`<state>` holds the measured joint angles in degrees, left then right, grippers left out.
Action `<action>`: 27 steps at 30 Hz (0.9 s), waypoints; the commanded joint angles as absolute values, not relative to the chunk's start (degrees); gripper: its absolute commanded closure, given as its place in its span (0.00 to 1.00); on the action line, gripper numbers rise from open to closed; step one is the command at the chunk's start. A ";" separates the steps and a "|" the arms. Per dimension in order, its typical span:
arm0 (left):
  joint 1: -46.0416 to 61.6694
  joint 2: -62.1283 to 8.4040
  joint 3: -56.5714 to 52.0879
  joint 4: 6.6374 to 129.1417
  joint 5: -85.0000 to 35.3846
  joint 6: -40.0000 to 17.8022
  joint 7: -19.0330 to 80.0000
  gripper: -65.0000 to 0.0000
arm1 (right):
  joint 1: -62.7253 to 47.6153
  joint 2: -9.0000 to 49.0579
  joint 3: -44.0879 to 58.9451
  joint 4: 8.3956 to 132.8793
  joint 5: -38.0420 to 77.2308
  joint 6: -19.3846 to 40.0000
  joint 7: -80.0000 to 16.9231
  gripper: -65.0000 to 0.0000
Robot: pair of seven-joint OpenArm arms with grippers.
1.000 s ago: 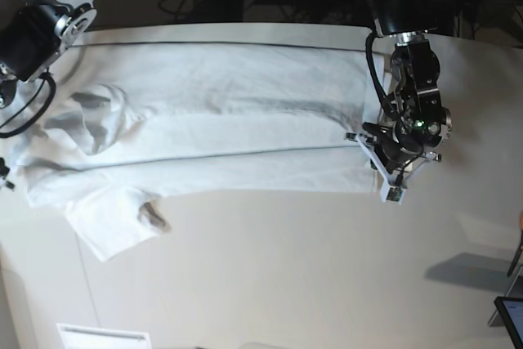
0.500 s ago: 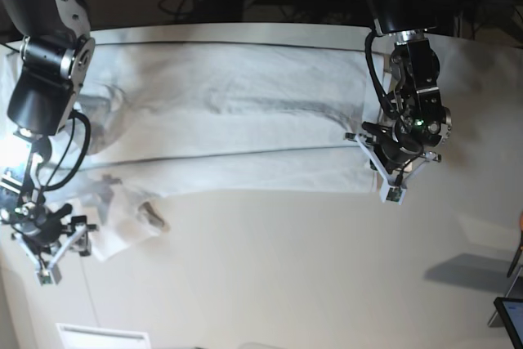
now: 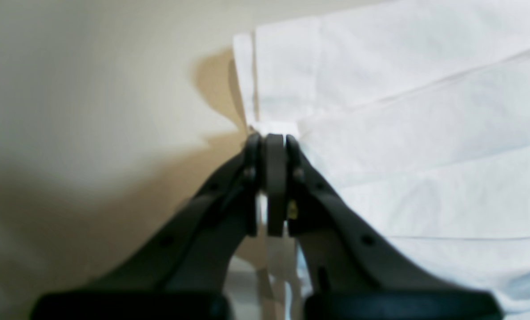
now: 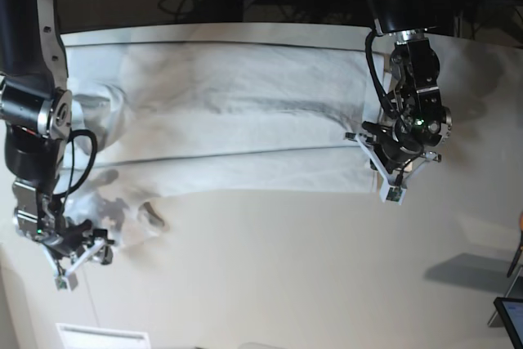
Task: Fold the T-shirt properly
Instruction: 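Release the right gripper and move it to the folded shirt corner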
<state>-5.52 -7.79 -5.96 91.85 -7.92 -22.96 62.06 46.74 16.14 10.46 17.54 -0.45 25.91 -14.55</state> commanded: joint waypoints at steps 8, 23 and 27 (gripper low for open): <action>-6.55 -8.13 -6.02 92.97 -8.31 -22.73 61.23 1.00 | 48.48 16.57 10.42 13.85 -0.04 25.36 -9.80 0.45; -6.55 -8.13 -6.02 92.97 -8.22 -22.73 61.23 1.00 | 44.88 12.00 5.23 13.85 -5.32 19.91 -9.89 0.46; -6.64 -8.13 -6.20 92.88 -8.13 -22.73 61.23 1.00 | 44.88 11.65 5.23 13.85 -5.32 19.91 -10.15 0.71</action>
<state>-5.54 -7.79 -5.98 91.85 -7.94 -22.96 62.06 44.12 11.81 5.23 13.76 -4.71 19.22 -6.98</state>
